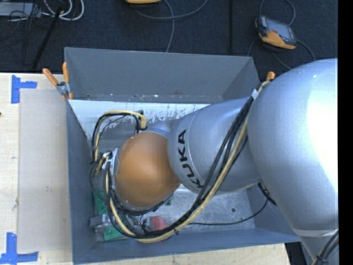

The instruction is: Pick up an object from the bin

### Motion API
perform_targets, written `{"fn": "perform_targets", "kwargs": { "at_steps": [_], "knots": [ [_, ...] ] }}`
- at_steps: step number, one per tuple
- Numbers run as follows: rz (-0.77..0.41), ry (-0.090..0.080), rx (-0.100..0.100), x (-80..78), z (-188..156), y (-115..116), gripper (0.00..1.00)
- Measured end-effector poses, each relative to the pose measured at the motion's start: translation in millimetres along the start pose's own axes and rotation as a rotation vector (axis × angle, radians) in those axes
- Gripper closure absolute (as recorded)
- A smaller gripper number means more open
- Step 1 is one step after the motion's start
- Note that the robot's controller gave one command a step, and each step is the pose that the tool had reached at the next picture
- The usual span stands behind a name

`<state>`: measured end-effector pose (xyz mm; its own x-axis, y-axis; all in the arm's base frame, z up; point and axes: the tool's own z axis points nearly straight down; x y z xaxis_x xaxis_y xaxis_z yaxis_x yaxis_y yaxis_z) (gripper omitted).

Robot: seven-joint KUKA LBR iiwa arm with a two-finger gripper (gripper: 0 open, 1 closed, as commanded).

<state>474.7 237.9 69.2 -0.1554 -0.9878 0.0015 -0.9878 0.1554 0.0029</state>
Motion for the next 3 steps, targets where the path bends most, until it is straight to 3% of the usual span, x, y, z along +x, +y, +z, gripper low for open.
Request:
{"fn": "perform_targets", "kwargs": {
  "at_steps": [1, 3],
  "knots": [
    [0.005, -0.004, 0.004, -0.1, -2, -2, 1.0],
    [0.016, -0.003, 0.004, -1.8, -58, -2, 1.0]
  ]
}}
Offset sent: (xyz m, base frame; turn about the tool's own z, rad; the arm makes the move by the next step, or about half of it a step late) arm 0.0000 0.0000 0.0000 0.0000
